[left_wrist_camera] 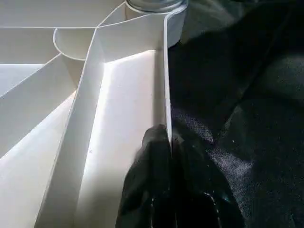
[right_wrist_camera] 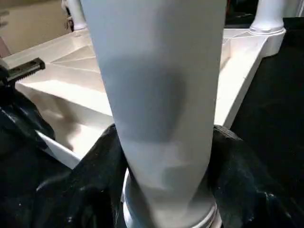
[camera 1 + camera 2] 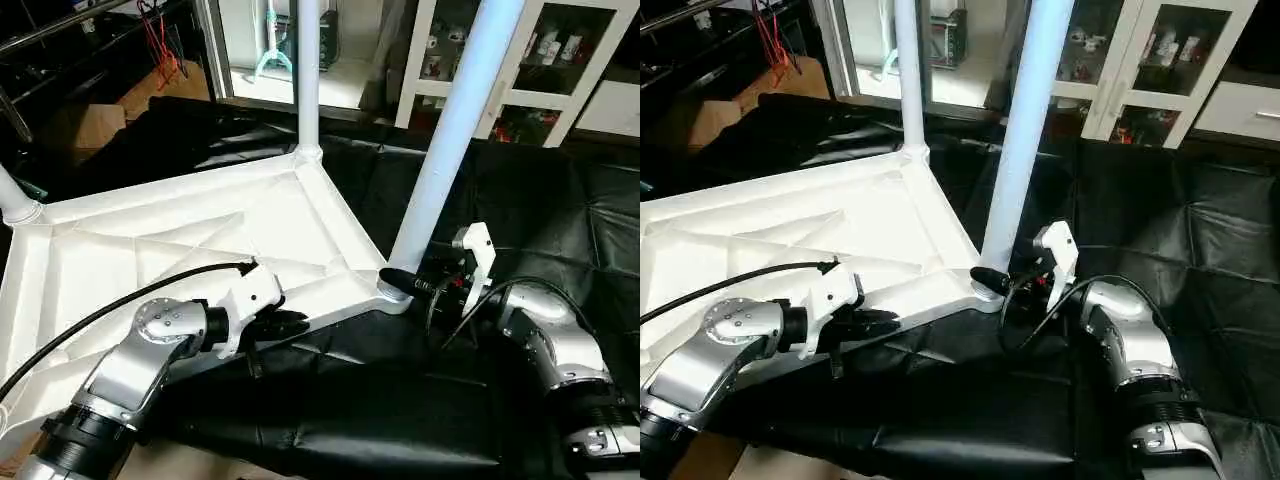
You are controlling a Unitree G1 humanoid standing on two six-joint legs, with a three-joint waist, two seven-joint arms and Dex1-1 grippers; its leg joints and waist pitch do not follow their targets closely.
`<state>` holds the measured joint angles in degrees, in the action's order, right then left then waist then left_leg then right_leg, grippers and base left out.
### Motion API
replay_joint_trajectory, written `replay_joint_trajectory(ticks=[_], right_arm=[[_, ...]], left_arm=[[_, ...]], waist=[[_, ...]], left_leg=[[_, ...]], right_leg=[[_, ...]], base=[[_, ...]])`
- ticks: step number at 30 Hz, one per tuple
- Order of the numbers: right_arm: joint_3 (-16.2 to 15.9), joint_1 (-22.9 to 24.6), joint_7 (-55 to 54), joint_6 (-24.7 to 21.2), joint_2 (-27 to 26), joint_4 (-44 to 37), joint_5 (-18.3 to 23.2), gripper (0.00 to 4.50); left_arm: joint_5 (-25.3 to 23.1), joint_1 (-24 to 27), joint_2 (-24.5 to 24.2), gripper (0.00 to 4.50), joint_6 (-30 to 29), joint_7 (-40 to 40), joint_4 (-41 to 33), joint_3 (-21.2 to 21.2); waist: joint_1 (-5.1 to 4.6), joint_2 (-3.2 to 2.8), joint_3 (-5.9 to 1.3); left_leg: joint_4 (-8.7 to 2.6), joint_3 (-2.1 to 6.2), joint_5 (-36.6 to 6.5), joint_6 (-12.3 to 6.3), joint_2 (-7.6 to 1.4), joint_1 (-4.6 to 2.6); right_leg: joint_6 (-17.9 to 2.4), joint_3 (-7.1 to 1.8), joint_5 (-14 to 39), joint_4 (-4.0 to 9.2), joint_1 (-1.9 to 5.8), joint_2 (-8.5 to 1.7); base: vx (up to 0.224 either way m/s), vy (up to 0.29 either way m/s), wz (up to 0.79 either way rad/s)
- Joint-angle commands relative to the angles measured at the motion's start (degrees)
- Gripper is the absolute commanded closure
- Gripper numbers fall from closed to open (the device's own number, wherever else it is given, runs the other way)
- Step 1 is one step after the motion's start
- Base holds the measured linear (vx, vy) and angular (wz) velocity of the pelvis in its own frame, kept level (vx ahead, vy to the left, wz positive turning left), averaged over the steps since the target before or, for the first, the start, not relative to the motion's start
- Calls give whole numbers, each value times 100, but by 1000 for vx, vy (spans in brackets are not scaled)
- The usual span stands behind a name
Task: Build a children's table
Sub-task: Rotate leg to tighten
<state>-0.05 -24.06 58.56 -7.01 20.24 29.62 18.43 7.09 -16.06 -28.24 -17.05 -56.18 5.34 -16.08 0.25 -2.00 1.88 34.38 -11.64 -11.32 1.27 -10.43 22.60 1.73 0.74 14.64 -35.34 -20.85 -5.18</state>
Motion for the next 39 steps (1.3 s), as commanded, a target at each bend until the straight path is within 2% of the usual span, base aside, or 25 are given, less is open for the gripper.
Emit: replay_joint_trajectory(ticks=[1, 4, 6, 7, 8, 9, 10, 11, 12, 13, 14, 15, 16, 17, 20, 21, 23, 25, 26, 27, 28, 30, 32, 34, 39], right_arm=[[275, 95, -252, -267, -16, 70, 207, 242], [414, 16, -1075, -353, -199, 460, -5, 243], [557, -89, -1861, -371, -368, 729, -140, 243], [738, -195, -2840, -356, -618, 1029, -237, 243], [738, -195, -2840, -356, -618, 1029, -237, 243], [1010, -310, -4303, -353, -1036, 1440, -336, 243], [1182, -309, -5127, -186, -1379, 1569, -324, 243], [1182, -309, -5127, -186, -1379, 1569, -324, 243], [1287, -295, -5599, -76, -1596, 1614, -303, 243], [1287, -295, -5599, -76, -1596, 1614, -303, 243], [1247, -266, -5824, -36, -1858, 1595, -329, 243], [888, -239, -5415, -78, -2228, 1487, -425, 243], [826, -245, -5267, -74, -2249, 1448, -430, 243], [773, -250, -5140, -70, -2266, 1414, -434, 243], [607, -314, -4283, -3, -2074, 1268, -365, 243], [545, -328, -3909, 26, -1962, 1188, -334, 243], [487, -324, -3258, 198, -1557, 920, -258, 187], [489, -285, -2407, 135, -1061, 563, 4, 169], [485, -261, -2083, 67, -917, 436, 90, 169], [482, -243, -1876, 19, -832, 356, 139, 155], [307, -91, -1099, -222, -434, 7, 249, 146], [186, 11, -642, -372, -187, -207, 299, 128], [2, 130, 18, -484, 206, -407, 256, 120], [-3, 138, 126, -454, 271, -397, 215, 120], [-51, 145, 403, -575, 266, -369, 323, 154]], left_arm=[[-75, 143, -123, 450, -115, -123, 165, -60], [-178, 69, -45, 450, -218, 11, 229, -134], [-252, -8, 109, 450, -392, 244, 304, -172], [-362, -144, 438, 450, -676, 691, 461, -191], [-362, -144, 438, 450, -676, 691, 461, -191], [-578, -396, 1081, 450, -1066, 1637, 784, -153], [-659, -592, 1658, 450, -1092, 2463, 1090, -1], [-659, -592, 1658, 450, -1092, 2463, 1090, -1], [-697, -715, 2024, 450, -1068, 2990, 1287, 110], [-697, -715, 2024, 450, -1068, 2990, 1287, 110], [-678, -832, 2417, 450, -1013, 3311, 1450, 123], [-703, -905, 2768, 450, -932, 3114, 1486, -238], [-701, -881, 2755, 450, -935, 2976, 1436, -325], [-699, -860, 2743, 450, -937, 2857, 1393, -399], [-678, -656, 2368, 450, -828, 2214, 1139, -569], [-655, -566, 2181, 450, -743, 1960, 1046, -606], [-610, -304, 1606, 450, -399, 1385, 806, -587], [-439, 0, 977, 450, -127, 782, 486, -447], [-399, 86, 801, 450, -51, 621, 401, -392], [-379, 136, 699, 450, -13, 535, 353, -358], [-309, 287, 379, 450, 66, 284, 249, -214], [-264, 372, 197, 450, 102, 141, 197, -126], [-155, 504, -82, 450, 2, -65, 97, 51], [-126, 530, -135, 450, -45, -86, 81, 118], [-34, 518, -190, 450, 4, 10, 81, 168]], waist=[[7, 22, -238], [-11, 20, -218], [-41, 15, -190], [-50, 5, -191], [-50, 5, -191], [-64, 0, -167], [-87, 20, -155], [-63, 9, -118], [-43, 16, -136], [-19, 28, -143], [-10, 46, -157], [-15, 37, -147], [-1, 42, -134], [-7, 43, -153], [-33, 42, -195], [-52, 34, -198], [-52, 45, -224], [-90, 65, -238], [-87, 51, -258], [-111, 23, -259], [-128, 5, -261], [-89, 6, -284], [-74, 4, -283], [-52, 11, -264], [-59, 35, -203]], left_leg=[[-387, 118, -352, -575, -275, -185], [-408, 113, -435, -506, -272, -181], [-449, 113, -689, -295, -282, -197], [-461, 107, -825, -144, -290, -223], [-461, 107, -825, -144, -290, -223], [-500, 124, -985, 157, -290, -225], [-513, 100, -1343, 314, -287, -267], [-534, 95, -1617, 401, -292, -304], [-542, 114, -1824, 504, -287, -330], [-550, 122, -1891, 521, -284, -339], [-549, 128, -1886, 500, -273, -329], [-578, 133, -1932, 464, -265, -298], [-585, 139, -2028, 467, -269, -318], [-595, 171, -2025, 445, -256, -272], [-591, 189, -1731, 315, -246, -214], [-578, 183, -1470, 253, -251, -207], [-534, 184, -1176, 24, -229, -185], [-501, 181, -833, -228, -214, -133], [-479, 187, -766, -316, -212, -141], [-467, 191, -636, -469, -234, -143], [-460, 188, -499, -531, -254, -150], [-396, 181, -101, -677, -258, -153], [-374, 163, 64, -779, -245, -156], [-386, 145, 12, -797, -262, -154], [-442, 130, -582, -554, -284, -158]], right_leg=[[-1785, -83, -1044, 298, 112, -200], [-1785, -94, -874, 307, 90, -209], [-1764, -97, -510, 337, 76, -209], [-1751, -107, -300, 351, 64, -216], [-1751, -107, -300, 351, 64, -216], [-1712, -113, 24, 370, 45, -228], [-1648, -133, 382, 430, 10, -219], [-1583, -147, 694, 489, -37, -238], [-1446, -151, 940, 518, -43, -240], [-1352, -146, 1000, 530, -38, -230], [-1267, -143, 935, 526, -24, -216], [-1105, -141, 781, 544, -25, -197], [-1055, -146, 879, 566, -43, -207], [-960, -144, 894, 557, 17, -216], [-906, -123, 451, 530, 77, -213], [-956, -124, 41, 507, 81, -208], [-1077, -96, -568, 467, 137, -201], [-1157, -93, -988, 425, 182, -204], [-1192, -92, -1105, 413, 197, -211], [-1283, -82, -1298, 395, 183, -202], [-1392, -68, -1454, 361, 166, -185], [-1481, -60, -1942, 299, 188, -161], [-1535, -52, -2141, 282, 165, -156], [-1602, -55, -2001, 288, 137, -175], [-1742, -79, -908, 341, 115, -195]], base=[[0, 0, 0], [0, 0, 0], [0, 0, 0], [0, 0, 0], [0, 0, 0], [0, 0, 0], [0, 0, 0], [0, 0, 0], [0, 0, 0], [0, 0, 0], [0, 0, 0], [0, 0, 0], [0, 0, 0], [0, 0, 0], [0, 0, 0], [0, 0, 0], [0, 0, 0], [0, 0, 0], [0, 0, 0], [0, 0, 0], [0, 0, 0], [0, 0, 0], [0, 0, 0], [0, 0, 0], [0, 0, 0]])
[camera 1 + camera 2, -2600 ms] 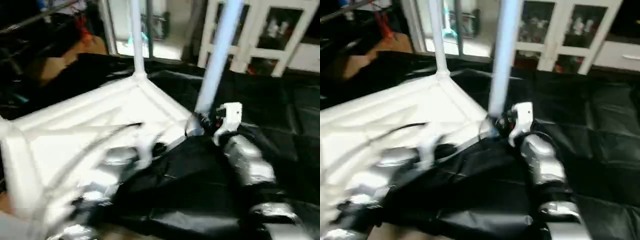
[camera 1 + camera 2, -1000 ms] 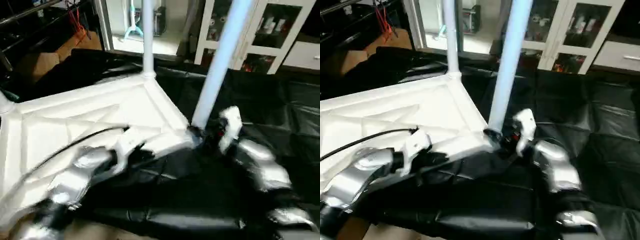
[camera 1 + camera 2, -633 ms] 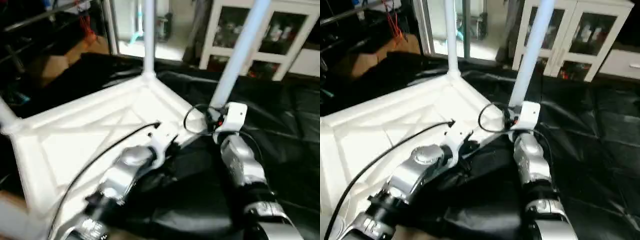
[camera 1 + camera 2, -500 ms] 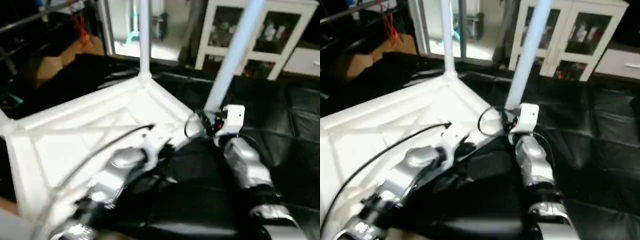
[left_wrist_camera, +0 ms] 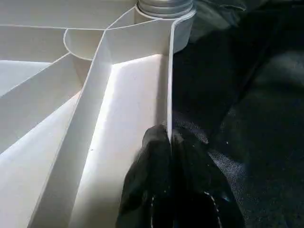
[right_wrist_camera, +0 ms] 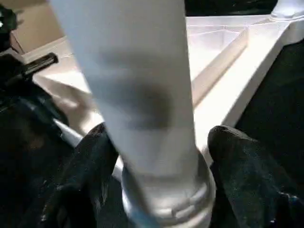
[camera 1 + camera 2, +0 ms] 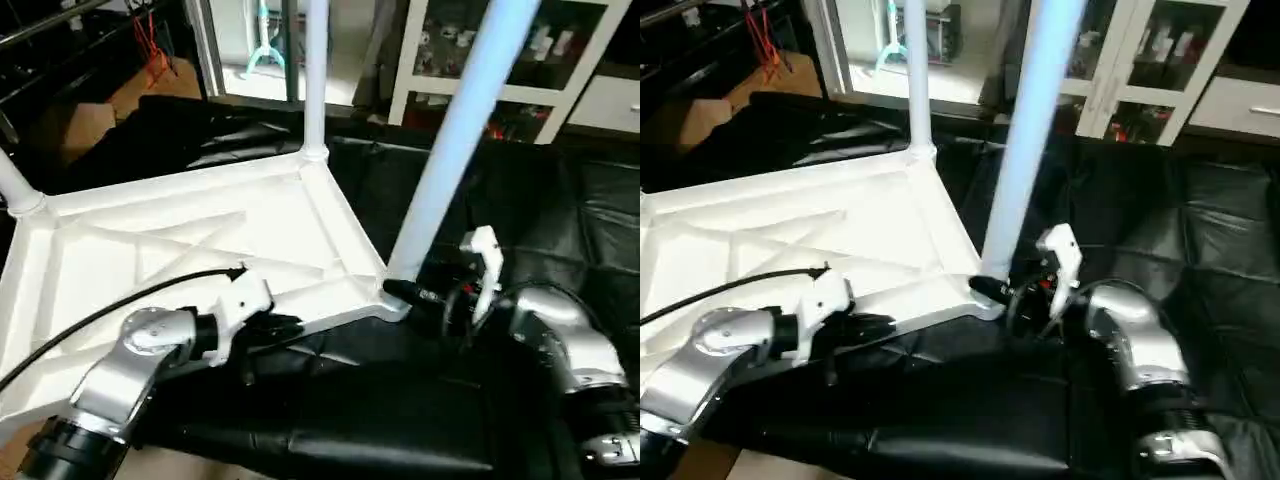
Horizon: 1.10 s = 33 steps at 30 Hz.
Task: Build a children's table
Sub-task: Rotate leg to tighten
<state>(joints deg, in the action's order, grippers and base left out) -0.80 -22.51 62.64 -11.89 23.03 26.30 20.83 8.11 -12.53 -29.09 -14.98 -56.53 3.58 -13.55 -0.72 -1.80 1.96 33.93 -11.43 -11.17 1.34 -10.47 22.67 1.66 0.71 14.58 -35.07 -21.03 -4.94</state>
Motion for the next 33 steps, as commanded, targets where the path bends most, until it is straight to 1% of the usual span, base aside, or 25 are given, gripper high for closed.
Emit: replay_joint_trajectory(ticks=[1, 2, 4, 5, 6, 9, 13, 18, 23, 27, 31, 33], right_arm=[[24, -10, -5, -86, -13, -37, 83, 154], [7, -16, -21, -98, -44, -21, 98, 168], [1, -25, -50, -101, -65, -2, 122, 196], [-13, -24, -12, -113, -61, 10, 134, 201], [-13, -24, -12, -113, -61, 10, 134, 210], [-13, -24, -12, -113, -61, 10, 134, 228], [-13, -24, -12, -113, -61, 10, 134, 236], [-13, -24, -12, -113, -61, 10, 134, 238], [-13, -24, -12, -113, -61, 10, 134, 238], [-13, -24, -12, -113, -61, 10, 134, 238], [-13, -24, -12, -113, -61, 10, 134, 238], [-13, -24, -12, -113, -61, 10, 134, 238]], left_arm=[[-135, 165, -105, 450, -203, 45, 257, -84], [-104, 155, -86, 450, -205, 58, 233, -95], [-77, 160, -81, 450, -187, 28, 212, -104], [-68, 171, -86, 450, -165, -10, 208, -107], [-68, 171, -86, 450, -165, -10, 208, -107], [-68, 171, -86, 450, -165, -10, 208, -107], [-68, 171, -86, 450, -165, -10, 208, -107], [-68, 171, -86, 450, -165, -10, 208, -107], [-68, 171, -86, 450, -165, -10, 208, -107], [-68, 171, -86, 450, -165, -10, 208, -107], [-68, 171, -86, 450, -165, -10, 208, -107], [-68, 171, -86, 450, -165, -10, 208, -107]], waist=[[33, 6, -207], [21, 11, -215], [22, 12, -226], [23, -5, -242], [29, 3, -244], [34, 8, -243], [34, 2, -247], [36, 2, -259], [39, 6, -262], [42, 9, -271], [43, 4, -264], [42, 3, -263]], left_leg=[[-408, 112, -666, -527, -286, -170], [-402, 106, -683, -452, -290, -190], [-380, 102, -494, -486, -280, -190], [-362, 100, -354, -535, -271, -190], [-351, 99, -259, -583, -268, -182], [-344, 95, -260, -631, -267, -178], [-340, 98, -292, -613, -271, -184], [-324, 100, -173, -656, -267, -184], [-313, 99, -153, -687, -264, -181], [-298, 98, -54, -735, -260, -175], [-304, 99, -157, -707, -267, -181], [-310, 99, -244, -663, -269, -187]], right_leg=[[-1741, -76, -769, 320, 131, -224], [-1753, -86, -684, 325, 125, -223], [-1772, -95, -934, 305, 130, -218], [-1782, -91, -1155, 290, 137, -212], [-1791, -90, -1324, 275, 142, -211], [-1802, -86, -1357, 270, 145, -214], [-1817, -83, -1259, 266, 146, -212], [-1832, -80, -1417, 247, 152, -205], [-1846, -79, -1420, 241, 157, -209], [-1855, -75, -1538, 227, 165, -208], [-1863, -73, -1368, 235, 157, -208], [-1863, -75, -1238, 243, 154, -209]], base=[[0, 0, 0], [0, 0, 0], [0, 0, 0], [0, 0, 0], [0, 0, 0], [0, 0, 0], [0, 0, 0], [0, 0, 0], [0, 0, 0], [0, 0, 0], [0, 0, 0], [0, 0, 0]])
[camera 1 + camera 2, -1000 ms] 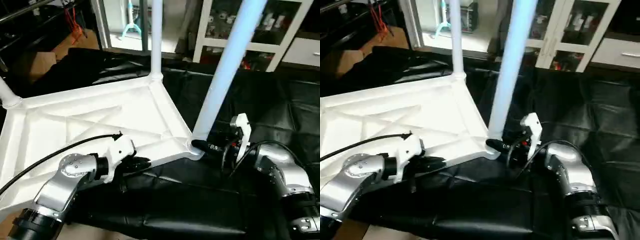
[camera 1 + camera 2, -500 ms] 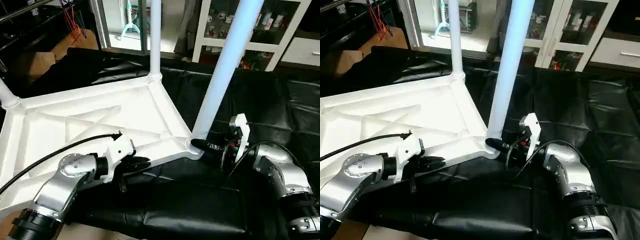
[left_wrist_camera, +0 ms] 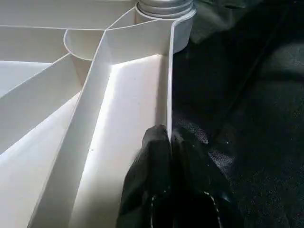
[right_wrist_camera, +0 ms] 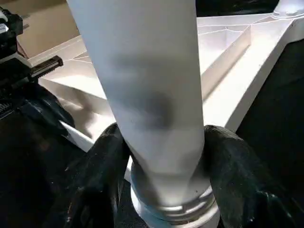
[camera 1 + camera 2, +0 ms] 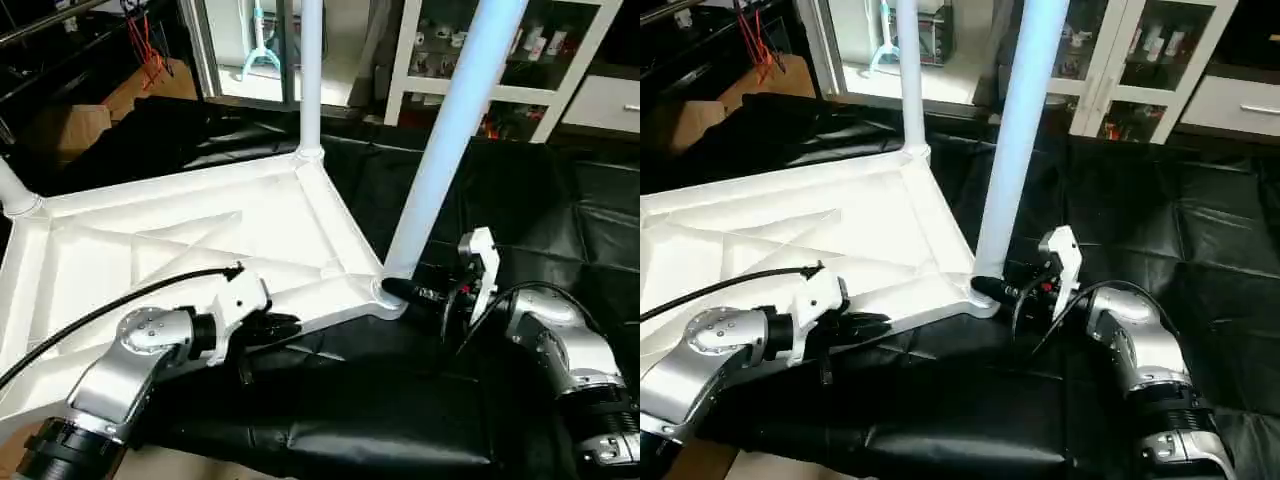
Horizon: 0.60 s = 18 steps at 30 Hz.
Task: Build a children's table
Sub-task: Rotate leg to tighten
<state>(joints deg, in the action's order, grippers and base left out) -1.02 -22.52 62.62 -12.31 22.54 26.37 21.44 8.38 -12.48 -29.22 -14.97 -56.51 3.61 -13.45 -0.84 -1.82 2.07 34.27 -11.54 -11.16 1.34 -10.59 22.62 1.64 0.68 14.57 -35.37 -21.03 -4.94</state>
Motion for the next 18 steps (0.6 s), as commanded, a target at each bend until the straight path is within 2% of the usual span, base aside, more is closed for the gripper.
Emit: replay_joint_trajectory(ticks=[1, 3, 4, 5, 6, 7, 8, 9, 10, 12, 13, 14, 17, 18], right_arm=[[10, -23, -10, -72, -12, 3, 74, 238], [22, -21, 56, -101, -13, 6, 82, 239], [362, -141, -2074, 51, -918, 589, -165, 239], [362, -141, -2074, 51, -918, 589, -165, 239], [795, -283, -4749, 245, -2028, 1313, -474, 239], [795, -283, -4749, 245, -2028, 1313, -474, 240], [894, -325, -5285, 299, -2217, 1498, -528, 241], [900, -339, -5283, 309, -2203, 1529, -524, 241], [903, -356, -5291, 321, -2195, 1553, -525, 241], [900, -382, -5323, 337, -2194, 1555, -543, 242], [899, -383, -5324, 337, -2194, 1555, -543, 242], [874, -407, -5275, 323, -2218, 1540, -548, 242], [727, -468, -4688, 340, -2395, 1428, -631, 242], [616, -441, -4379, 421, -2384, 1292, -661, 186]], left_arm=[[-94, 166, -73, 450, -165, -13, 205, -117], [-82, 175, -89, 450, -155, -53, 205, -121], [-388, -233, 855, 450, -703, 966, 633, -325], [-388, -233, 855, 450, -703, 966, 633, -325], [-756, -730, 1982, 450, -1408, 2266, 1153, -518], [-756, -730, 1982, 450, -1408, 2266, 1153, -518], [-808, -825, 2143, 450, -1561, 2536, 1251, -483], [-798, -828, 2121, 450, -1565, 2535, 1252, -458], [-795, -834, 2106, 450, -1568, 2547, 1256, -434], [-793, -845, 2100, 450, -1576, 2571, 1257, -408], [-793, -845, 2100, 450, -1577, 2571, 1257, -408], [-787, -850, 2122, 450, -1559, 2569, 1241, -410], [-858, -833, 2256, 450, -1495, 2431, 1154, -412], [-835, -784, 2226, 450, -1346, 2276, 1074, -444]], waist=[[54, 4, -272], [53, 1, -283], [34, -90, -327], [4, -43, -256], [-27, 28, -272], [-20, 18, -235], [19, 18, -230], [28, -21, -234], [26, -45, -232], [13, -22, -179], [13, -22, -179], [-5, -3, -221], [-20, -15, -255], [-37, -2, -259]], left_leg=[[-345, 111, -246, -659, -258, -182], [-333, 113, -171, -666, -251, -177], [-317, 97, -50, -606, -260, -207], [-367, 98, -163, -456, -274, -203], [-372, 76, -291, -240, -267, -217], [-396, 80, -450, -142, -275, -224], [-414, 96, -941, 13, -250, -250], [-428, 115, -1278, 90, -242, -248], [-443, 112, -1423, 133, -247, -262], [-532, 149, -2147, 360, -230, -294], [-532, 149, -2147, 360, -230, -294], [-544, 188, -2266, 444, -227, -297], [-549, 190, -1899, 398, -231, -247], [-542, 185, -1718, 315, -228, -218]], right_leg=[[-1860, -72, -1232, 273, 153, -209], [-1861, -73, -1340, 260, 161, -206], [-1886, -88, -1459, 223, 140, -217], [-1930, -90, -1169, 293, 97, -243], [-1904, -113, -859, 298, 105, -246], [-1894, -128, -522, 340, 79, -287], [-1756, -115, 359, 413, 91, -288], [-1577, -126, 806, 463, 90, -287], [-1492, -126, 889, 482, 71, -267], [-1147, -107, 1418, 556, 22, -221], [-1147, -107, 1418, 556, 22, -221], [-974, -116, 1530, 567, 43, -242], [-1005, -111, 841, 527, 79, -224], [-1090, -100, 456, 506, 101, -217]], base=[[0, 0, 0], [0, 0, 0], [0, 0, 0], [0, 0, 0], [0, 0, 0], [-51, 14, -1], [0, 0, 0], [0, 0, 0], [0, 0, 0], [0, 0, 0], [0, 0, 0], [0, 0, 0], [0, 0, 0], [0, 0, 0]])
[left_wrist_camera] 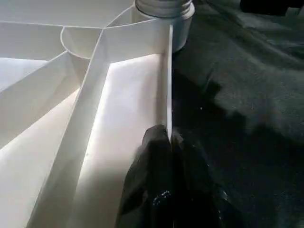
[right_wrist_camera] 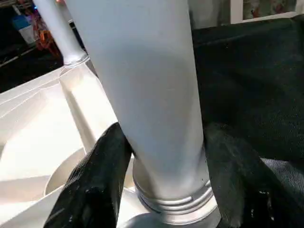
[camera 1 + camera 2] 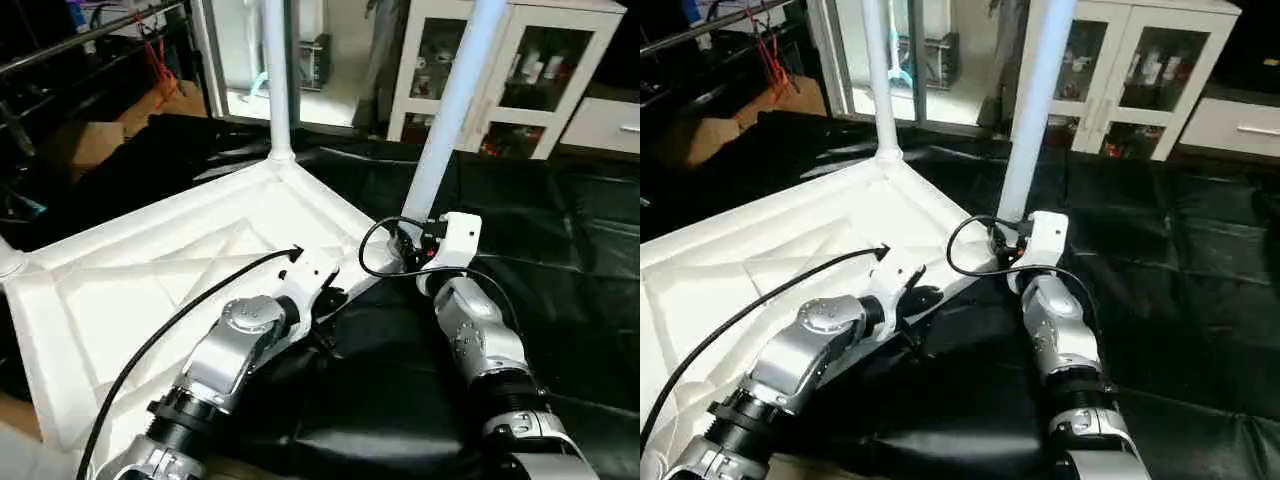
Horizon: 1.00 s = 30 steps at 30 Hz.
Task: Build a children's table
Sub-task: Rotate leg to tighten
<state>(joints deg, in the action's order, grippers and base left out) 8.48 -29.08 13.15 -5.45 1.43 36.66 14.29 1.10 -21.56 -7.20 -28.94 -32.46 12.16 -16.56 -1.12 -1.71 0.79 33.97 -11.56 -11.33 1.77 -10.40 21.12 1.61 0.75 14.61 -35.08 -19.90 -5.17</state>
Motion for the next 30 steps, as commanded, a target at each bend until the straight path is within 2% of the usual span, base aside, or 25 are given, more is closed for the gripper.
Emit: replay_joint_trajectory(ticks=[1, 2, 4, 5, 7, 9, 10, 11, 12, 13, 16, 17, 18, 21, 22, 23, 24, 26, 30], right_arm=[[-466, 257, 925, -184, -159, 100, 32, 186], [-571, 289, 1273, -106, 25, -44, 62, 172], [-668, 326, 2273, -132, 625, -310, 294, 164], [-668, 326, 2273, -132, 625, -310, 294, 152], [-726, 387, 3095, -299, 1065, -536, 480, 130], [-835, 512, 3929, -305, 1579, -796, 518, 119], [-844, 578, 4281, -381, 1858, -920, 517, 106], [-831, 612, 4477, -423, 2006, -980, 511, 94], [-808, 635, 4612, -465, 2109, -1016, 504, 94], [-811, 674, 4784, -547, 2234, -1088, 531, 94], [-968, 796, 5344, -881, 2561, -1273, 732, 94], [-967, 793, 5337, -902, 2550, -1260, 746, 107], [-954, 762, 5273, -889, 2484, -1178, 768, 125], [-953, 749, 5275, -967, 2392, -1157, 783, 130], [-995, 769, 5322, -1061, 2358, -1204, 794, 153], [-1021, 792, 5369, -1136, 2324, -1261, 809, 153], [-1038, 803, 5403, -1165, 2274, -1282, 814, 169], [-1048, 780, 5374, -1138, 2240, -1238, 820, 178], [-995, 726, 5148, -1054, 2123, -1172, 830, 198]], left_arm=[[-49, 215, -97, 450, 152, -337, 85, -172], [17, 329, -315, 450, 330, -579, -71, -256], [203, 683, -1071, 450, 841, -1447, -504, -479], [203, 683, -1071, 450, 841, -1447, -504, -479], [351, 920, -1546, 450, 939, -2012, -766, -502], [472, 1136, -1978, 450, 915, -2495, -975, -439], [507, 1227, -2165, 450, 901, -2660, -1016, -333], [533, 1277, -2264, 450, 896, -2753, -1033, -262], [552, 1309, -2331, 450, 896, -2810, -1037, -200], [551, 1321, -2393, 450, 927, -2830, -996, -127], [620, 1284, -2574, 450, 1094, -2784, -857, -52], [619, 1267, -2576, 450, 1110, -2778, -833, -51], [631, 1226, -2567, 450, 1136, -2789, -797, -56], [631, 1203, -2525, 450, 1130, -2796, -811, -70], [630, 1198, -2500, 450, 1111, -2798, -835, -84], [633, 1195, -2478, 450, 1095, -2806, -855, -90], [639, 1188, -2458, 450, 1079, -2811, -873, -96], [665, 1177, -2476, 450, 1093, -2807, -868, -112], [677, 1156, -2499, 450, 1147, -2783, -826, -122]], waist=[[-15, -4, -136], [3, -10, -158], [-3, 0, -174], [-14, -12, -159], [9, -40, -169], [32, -37, -210], [43, -31, -221], [48, -3, -222], [69, -18, -211], [84, -6, -197], [162, 2, -170], [177, -1, -164], [175, 4, -151], [158, 10, -134], [158, 9, -129], [155, 8, -124], [158, -19, -126], [146, -7, -135], [131, -2, -142]], left_leg=[[-505, 182, -1668, 226, -247, -59], [-486, 190, -1561, 125, -245, -54], [-452, 187, -1256, -119, -227, 2], [-447, 186, -1162, -246, -237, 17], [-428, 171, -1077, -336, -255, -27], [-374, 167, -566, -488, -262, -18], [-331, 160, -150, -643, -244, -3], [-310, 143, -16, -728, -243, -7], [-306, 139, 85, -839, -243, -6], [-311, 126, 32, -866, -243, -10], [-330, 107, -254, -794, -274, -39], [-334, 110, -266, -777, -284, -39], [-348, 101, -345, -708, -285, -32], [-369, 98, -575, -580, -283, -37], [-380, 98, -672, -525, -286, -47], [-386, 98, -707, -501, -288, -47], [-393, 107, -726, -438, -288, -46], [-388, 106, -670, -417, -286, -52], [-370, 103, -512, -481, -270, -38]], right_leg=[[-1107, -107, 381, 477, -1, -196], [-1125, -98, 219, 458, 24, -203], [-1159, -89, -179, 428, 74, -199], [-1219, -88, -253, 410, 71, -207], [-1344, -85, -363, 397, 52, -190], [-1442, -70, -972, 323, 73, -167], [-1493, -61, -1590, 265, 75, -145], [-1516, -62, -1840, 252, 61, -141], [-1574, -59, -2013, 236, 45, -161], [-1618, -56, -1926, 245, 39, -166], [-1666, -54, -1401, 273, 35, -158], [-1672, -58, -1346, 271, 34, -170], [-1703, -64, -1121, 282, 17, -184], [-1719, -79, -724, 310, 10, -200], [-1718, -86, -555, 326, 5, -200], [-1719, -88, -492, 330, 3, -199], [-1702, -90, -432, 327, 7, -200], [-1689, -91, -527, 324, 5, -194], [-1701, -93, -793, 304, 8, -192]], base=[[0, 0, 0], [0, 0, 0], [0, 0, 0], [0, 0, 0], [0, 0, 0], [0, 0, 0], [0, 0, 0], [0, 0, 0], [0, 0, 0], [0, 0, 0], [0, 0, 0], [0, 0, 0], [0, 0, 0], [0, 0, 0], [0, 0, 0], [0, 0, 0], [0, 0, 0], [0, 0, 0], [0, 0, 0]])
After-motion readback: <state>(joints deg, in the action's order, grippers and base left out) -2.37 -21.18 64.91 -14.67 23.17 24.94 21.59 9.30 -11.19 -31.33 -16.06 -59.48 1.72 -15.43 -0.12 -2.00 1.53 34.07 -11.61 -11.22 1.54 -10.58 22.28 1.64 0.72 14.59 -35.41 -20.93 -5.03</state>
